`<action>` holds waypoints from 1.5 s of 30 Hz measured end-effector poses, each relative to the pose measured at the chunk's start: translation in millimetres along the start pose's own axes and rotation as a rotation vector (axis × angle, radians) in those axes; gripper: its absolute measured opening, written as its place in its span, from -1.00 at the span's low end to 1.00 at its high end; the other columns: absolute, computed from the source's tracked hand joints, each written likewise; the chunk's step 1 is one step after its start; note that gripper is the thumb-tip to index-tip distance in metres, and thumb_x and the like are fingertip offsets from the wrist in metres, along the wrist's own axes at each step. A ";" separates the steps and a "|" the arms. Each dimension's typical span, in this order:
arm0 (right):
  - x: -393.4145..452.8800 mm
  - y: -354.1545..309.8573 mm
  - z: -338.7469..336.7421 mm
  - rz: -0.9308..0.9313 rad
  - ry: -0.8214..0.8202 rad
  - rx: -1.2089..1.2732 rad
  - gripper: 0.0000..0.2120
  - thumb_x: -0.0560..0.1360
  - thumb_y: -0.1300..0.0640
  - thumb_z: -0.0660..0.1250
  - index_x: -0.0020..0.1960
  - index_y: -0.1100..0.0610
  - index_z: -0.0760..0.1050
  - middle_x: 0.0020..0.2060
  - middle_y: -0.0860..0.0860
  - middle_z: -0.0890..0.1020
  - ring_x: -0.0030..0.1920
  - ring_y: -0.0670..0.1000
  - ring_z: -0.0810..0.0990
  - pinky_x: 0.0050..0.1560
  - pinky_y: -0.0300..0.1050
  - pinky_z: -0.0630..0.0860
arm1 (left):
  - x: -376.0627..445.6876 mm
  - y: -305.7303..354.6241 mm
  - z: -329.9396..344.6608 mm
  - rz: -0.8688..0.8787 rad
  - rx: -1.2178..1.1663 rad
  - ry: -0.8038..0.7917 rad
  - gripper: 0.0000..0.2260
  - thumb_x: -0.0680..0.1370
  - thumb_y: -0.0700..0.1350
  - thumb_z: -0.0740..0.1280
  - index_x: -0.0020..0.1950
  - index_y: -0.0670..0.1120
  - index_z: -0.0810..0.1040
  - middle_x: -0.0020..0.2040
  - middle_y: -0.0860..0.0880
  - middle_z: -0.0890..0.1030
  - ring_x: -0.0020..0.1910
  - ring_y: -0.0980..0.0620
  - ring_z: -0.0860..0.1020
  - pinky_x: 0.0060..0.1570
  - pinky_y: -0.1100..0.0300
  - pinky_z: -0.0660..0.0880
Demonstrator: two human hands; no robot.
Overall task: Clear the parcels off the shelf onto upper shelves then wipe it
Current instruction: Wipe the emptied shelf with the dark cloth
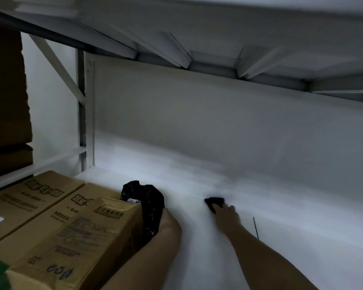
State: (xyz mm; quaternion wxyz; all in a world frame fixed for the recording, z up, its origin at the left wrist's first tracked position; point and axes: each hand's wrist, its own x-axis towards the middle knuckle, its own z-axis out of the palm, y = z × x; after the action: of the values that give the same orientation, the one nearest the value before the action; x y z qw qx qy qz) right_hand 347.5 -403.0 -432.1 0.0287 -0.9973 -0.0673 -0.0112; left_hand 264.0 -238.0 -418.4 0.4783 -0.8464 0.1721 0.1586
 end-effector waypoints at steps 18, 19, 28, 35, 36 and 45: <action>-28.0 65.3 -0.1 0.101 0.005 -0.089 -0.52 0.62 0.15 0.02 0.53 -0.01 0.11 0.44 0.11 0.28 0.34 0.18 0.30 0.27 -0.02 0.37 | -4.6 15.9 -41.1 -0.135 -0.315 0.313 -0.55 0.64 -0.04 0.10 0.51 -0.13 0.21 0.47 -0.18 0.25 0.51 -0.18 0.06 0.45 -0.19 -0.26; -32.4 79.2 -0.5 0.208 0.010 -0.073 -0.55 0.62 0.13 0.02 0.50 0.03 0.15 0.41 0.12 0.31 0.33 0.17 0.31 0.24 -0.03 0.38 | -4.9 20.1 -43.3 -0.126 -0.314 0.321 -0.54 0.63 -0.03 0.11 0.51 -0.13 0.19 0.48 -0.19 0.24 0.51 -0.18 0.05 0.45 -0.19 -0.25; -26.0 81.4 -6.9 0.380 -0.069 0.011 -0.58 0.62 0.16 0.02 0.48 0.05 0.20 0.42 0.15 0.28 0.34 0.20 0.28 0.28 -0.01 0.36 | -7.6 34.9 -45.7 -0.132 -0.360 0.348 -0.49 0.62 0.00 0.12 0.53 -0.15 0.12 0.48 -0.22 0.21 0.50 -0.18 0.07 0.44 -0.19 -0.25; -20.5 67.9 -6.0 -0.006 -0.149 -0.063 -0.42 0.62 0.24 0.07 0.55 -0.11 0.02 0.51 0.06 0.14 0.39 0.20 0.23 0.32 0.02 0.34 | -8.4 35.9 -54.5 -0.140 -0.372 0.356 -0.48 0.62 0.00 0.11 0.54 -0.15 0.09 0.48 -0.21 0.19 0.47 -0.20 0.11 0.45 -0.19 -0.21; -25.3 75.2 -6.5 0.044 -0.138 -0.061 -0.44 0.62 0.23 0.06 0.55 -0.08 0.02 0.50 0.08 0.16 0.38 0.20 0.23 0.31 0.00 0.35 | -8.2 36.0 -56.7 -0.142 -0.372 0.354 -0.48 0.62 0.00 0.11 0.54 -0.15 0.09 0.48 -0.21 0.19 0.47 -0.20 0.12 0.46 -0.19 -0.20; -65.4 137.3 -12.6 0.415 -0.021 0.013 -0.58 0.60 0.20 0.07 0.45 0.13 0.24 0.36 0.17 0.35 0.32 0.17 0.31 0.26 -0.03 0.41 | -9.4 52.6 -88.6 -0.146 -0.399 0.338 -0.44 0.61 0.02 0.16 0.54 -0.15 0.09 0.48 -0.20 0.19 0.47 -0.18 0.12 0.45 -0.17 -0.20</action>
State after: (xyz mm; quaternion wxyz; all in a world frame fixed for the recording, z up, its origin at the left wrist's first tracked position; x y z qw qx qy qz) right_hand 301.0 -548.3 -428.9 0.0360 -0.9896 0.1392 0.0060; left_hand 241.5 -338.7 -410.5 0.2766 -0.9486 0.1533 0.0107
